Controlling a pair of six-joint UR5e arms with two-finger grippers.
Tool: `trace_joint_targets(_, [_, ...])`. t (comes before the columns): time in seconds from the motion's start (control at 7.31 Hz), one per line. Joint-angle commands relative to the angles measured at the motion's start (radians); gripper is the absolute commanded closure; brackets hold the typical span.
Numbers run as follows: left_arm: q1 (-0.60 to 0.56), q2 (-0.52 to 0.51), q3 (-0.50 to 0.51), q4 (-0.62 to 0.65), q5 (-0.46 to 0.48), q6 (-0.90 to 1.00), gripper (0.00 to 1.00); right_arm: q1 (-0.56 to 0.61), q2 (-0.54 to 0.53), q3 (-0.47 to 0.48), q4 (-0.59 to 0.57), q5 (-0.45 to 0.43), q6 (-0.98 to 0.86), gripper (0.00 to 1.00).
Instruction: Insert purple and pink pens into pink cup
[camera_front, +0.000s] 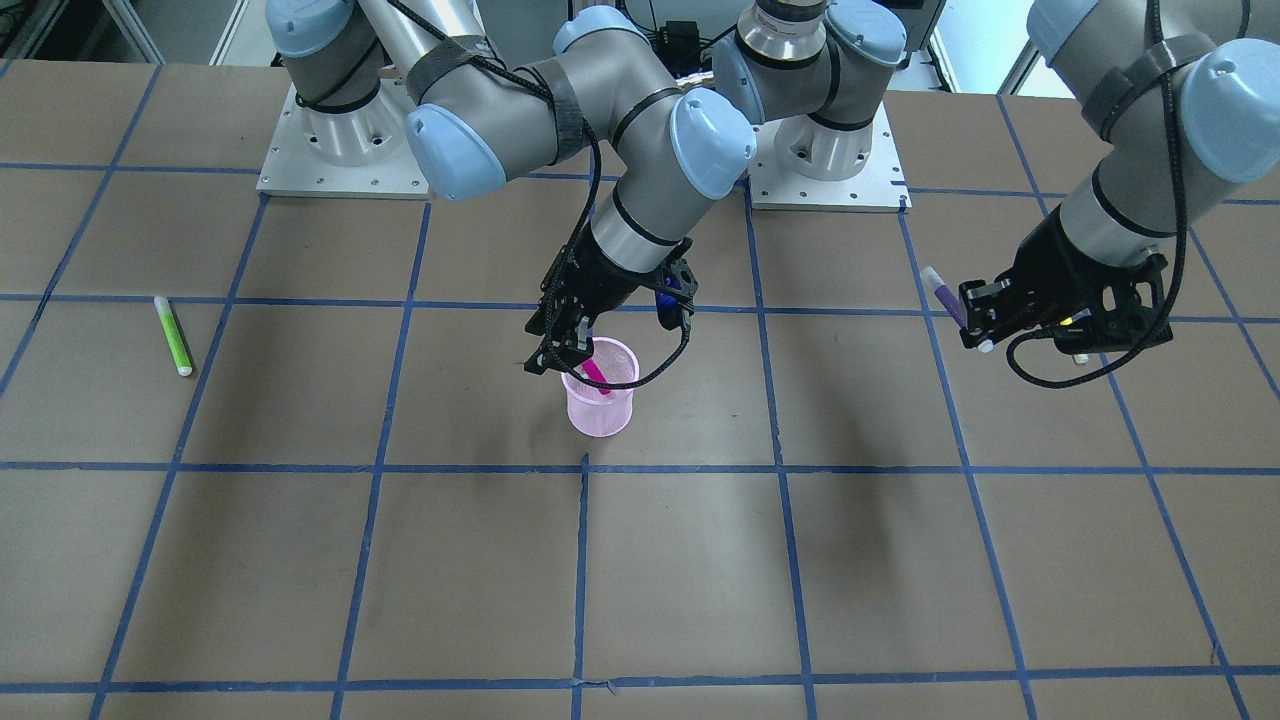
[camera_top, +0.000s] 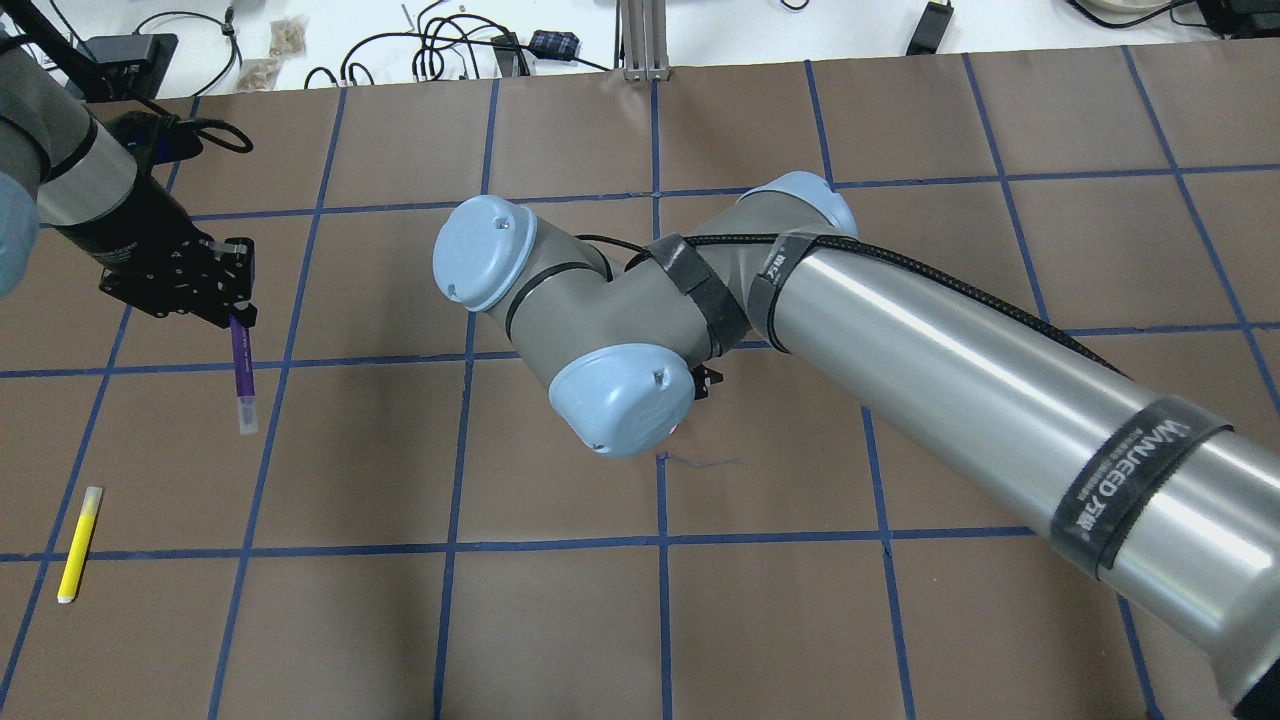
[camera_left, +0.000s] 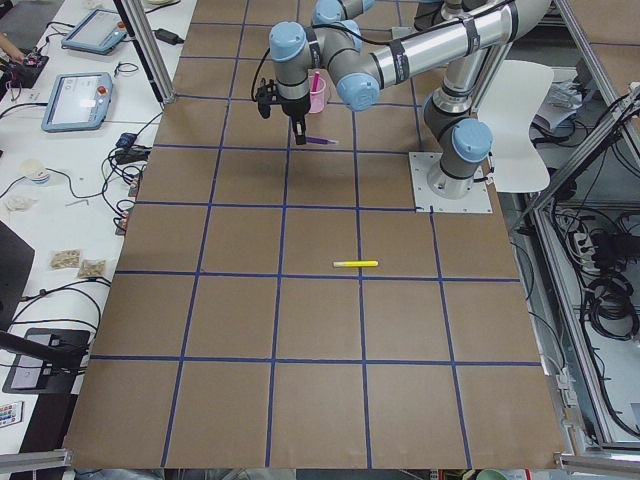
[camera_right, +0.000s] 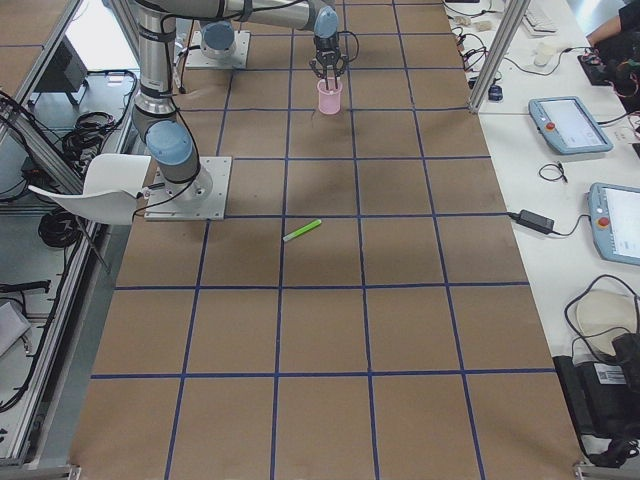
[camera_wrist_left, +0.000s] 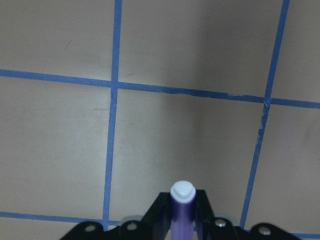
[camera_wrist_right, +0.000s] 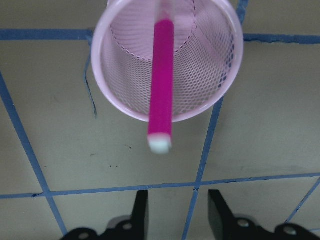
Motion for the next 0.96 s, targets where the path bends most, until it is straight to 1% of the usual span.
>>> trace_joint_targets(0.0, [-0.002,0.001,0.0,0.002,0.0,-0.003,1.0,-0.021,-0.008,-0.032,-0.01,0.0,0.005,0.01])
trace_joint_targets(0.14, [-0.009,0.004,0.0,0.002,-0.003,-0.014,1.0,-0.067,-0.043,-0.062,-0.013,0.011,0.039,0.05])
trace_joint_targets(0.27, [-0.047,0.01,0.002,0.014,-0.044,-0.038,1.0,-0.175,-0.071,-0.063,-0.007,0.016,0.141,0.06])
trace_joint_targets(0.41, [-0.108,0.01,0.0,0.064,-0.078,-0.065,1.0,-0.282,-0.112,-0.072,-0.001,0.107,0.238,0.0])
trace_joint_targets(0.55, [-0.182,0.008,0.0,0.118,-0.083,-0.157,1.0,-0.384,-0.178,-0.057,0.004,0.217,0.317,0.0])
trace_joint_targets(0.68, [-0.26,-0.004,-0.002,0.196,-0.083,-0.243,1.0,-0.48,-0.224,-0.058,0.025,0.276,0.497,0.0])
trace_joint_targets(0.82, [-0.341,-0.015,-0.003,0.307,-0.082,-0.33,1.0,-0.554,-0.247,-0.06,0.074,0.48,0.551,0.0])
